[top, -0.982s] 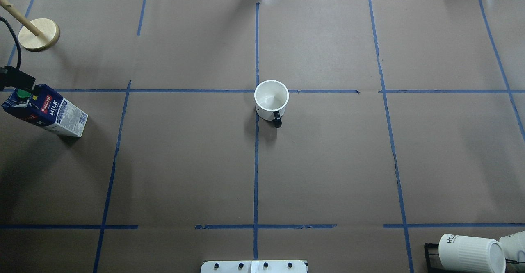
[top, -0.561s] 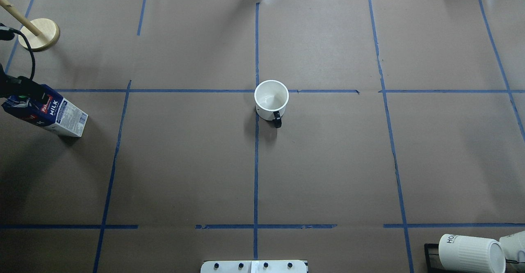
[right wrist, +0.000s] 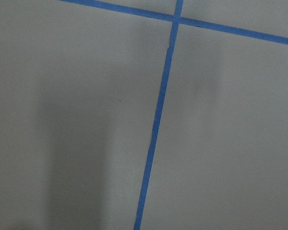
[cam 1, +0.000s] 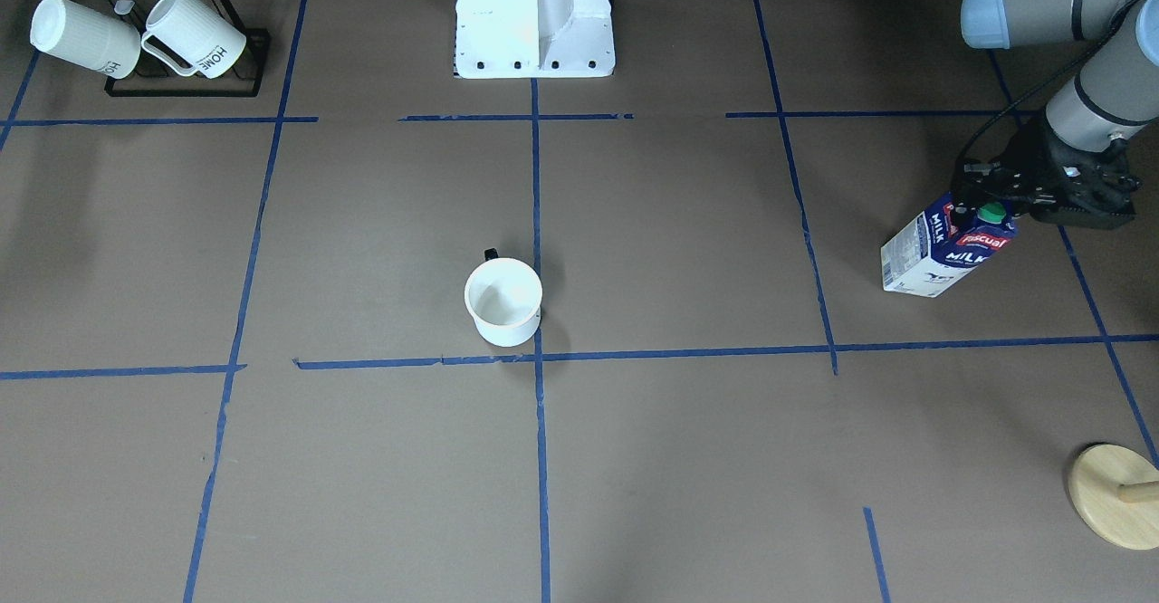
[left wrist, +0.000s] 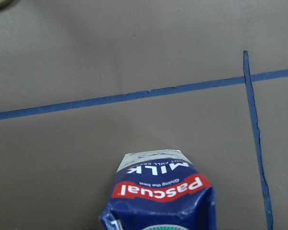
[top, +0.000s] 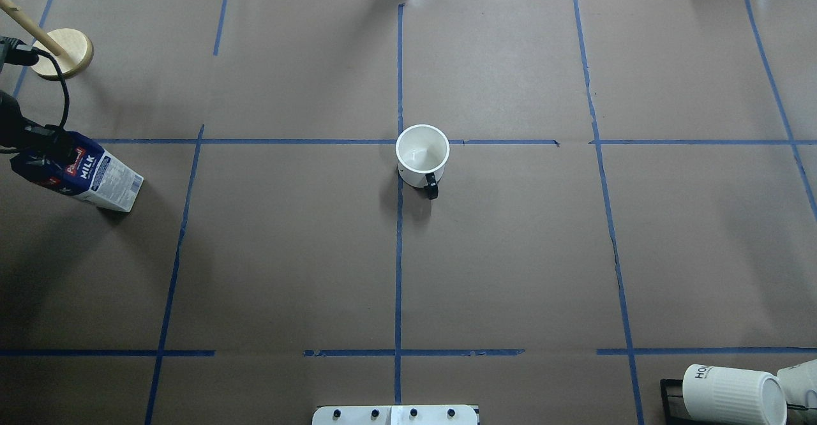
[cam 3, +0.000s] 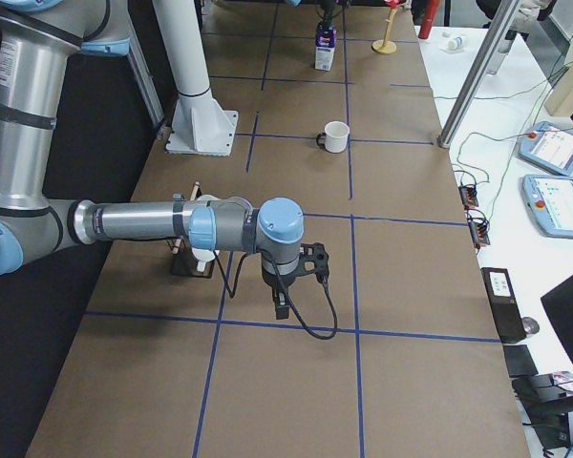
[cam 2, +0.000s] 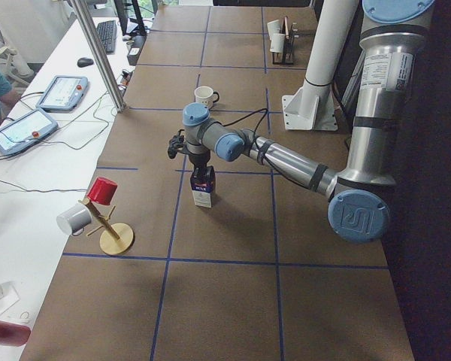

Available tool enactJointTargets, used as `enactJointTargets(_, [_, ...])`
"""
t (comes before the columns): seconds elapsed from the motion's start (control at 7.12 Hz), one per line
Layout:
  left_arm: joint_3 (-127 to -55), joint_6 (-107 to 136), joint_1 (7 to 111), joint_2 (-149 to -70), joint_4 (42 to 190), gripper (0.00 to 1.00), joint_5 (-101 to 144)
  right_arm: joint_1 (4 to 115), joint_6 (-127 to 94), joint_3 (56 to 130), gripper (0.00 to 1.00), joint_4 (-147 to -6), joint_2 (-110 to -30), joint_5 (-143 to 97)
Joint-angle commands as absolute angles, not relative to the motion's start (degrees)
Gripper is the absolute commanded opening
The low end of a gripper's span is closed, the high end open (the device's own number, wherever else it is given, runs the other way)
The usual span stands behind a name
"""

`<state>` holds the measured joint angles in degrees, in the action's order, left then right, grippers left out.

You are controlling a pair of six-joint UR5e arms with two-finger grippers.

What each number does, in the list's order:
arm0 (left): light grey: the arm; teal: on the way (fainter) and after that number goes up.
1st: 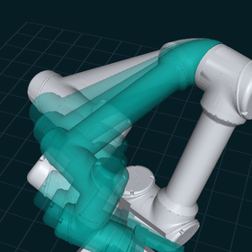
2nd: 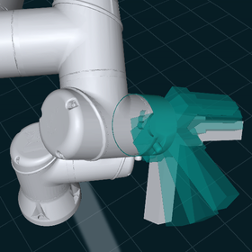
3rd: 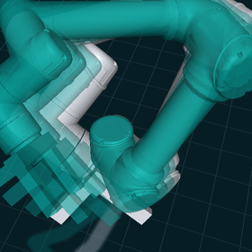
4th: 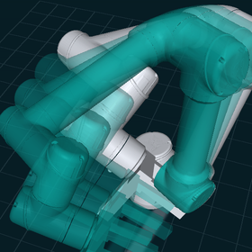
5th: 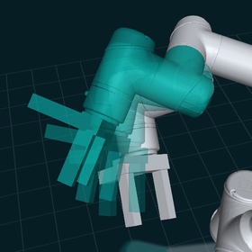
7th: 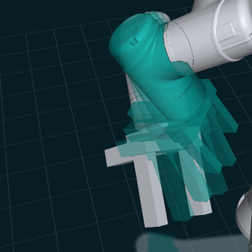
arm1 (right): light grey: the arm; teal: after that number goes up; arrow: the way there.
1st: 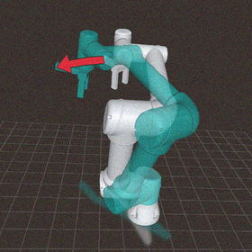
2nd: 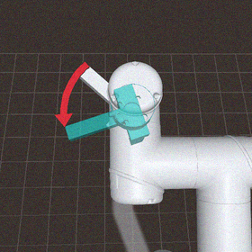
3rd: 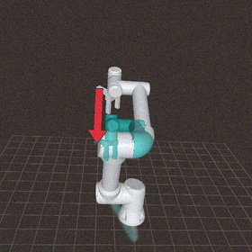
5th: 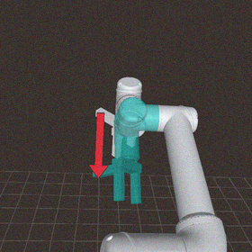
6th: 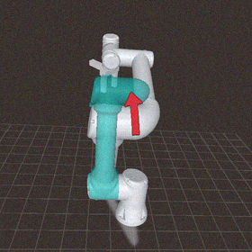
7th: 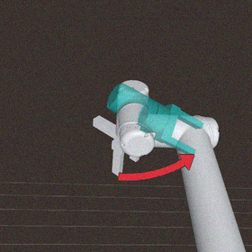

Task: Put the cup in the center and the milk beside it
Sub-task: 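Reach the left gripper to the milk carton and grasp its top, then carry the milk carton with the left gripper beside the white mug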

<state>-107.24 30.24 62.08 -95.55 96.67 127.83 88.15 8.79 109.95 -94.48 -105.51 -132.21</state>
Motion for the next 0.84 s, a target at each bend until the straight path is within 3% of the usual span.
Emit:
enactJointTargets(0.0, [-107.7, 31.2, 62.1, -103.3, 89.9, 0.4, 127.9, 88.2, 8.8, 110.0, 1.0, -94.5, -105.5, -132.3])
enactJointTargets(0.28, [-107.5, 37.8, 58.9, -118.5, 74.4, 0.4, 127.6, 88.2, 8.7, 109.9, 1.0, -94.5, -105.5, -132.3])
enactJointTargets(0.42, [-105.1, 45.0, 53.1, -124.5, 73.8, 0.4, 127.6, 88.2, 8.7, 109.8, 1.0, -94.5, -105.5, -132.3])
enactJointTargets(0.7, [-95.9, 55.9, 45.0, -138.2, 73.8, 0.4, 120.7, 88.2, 8.7, 109.6, 1.0, -94.5, -105.5, -132.3])
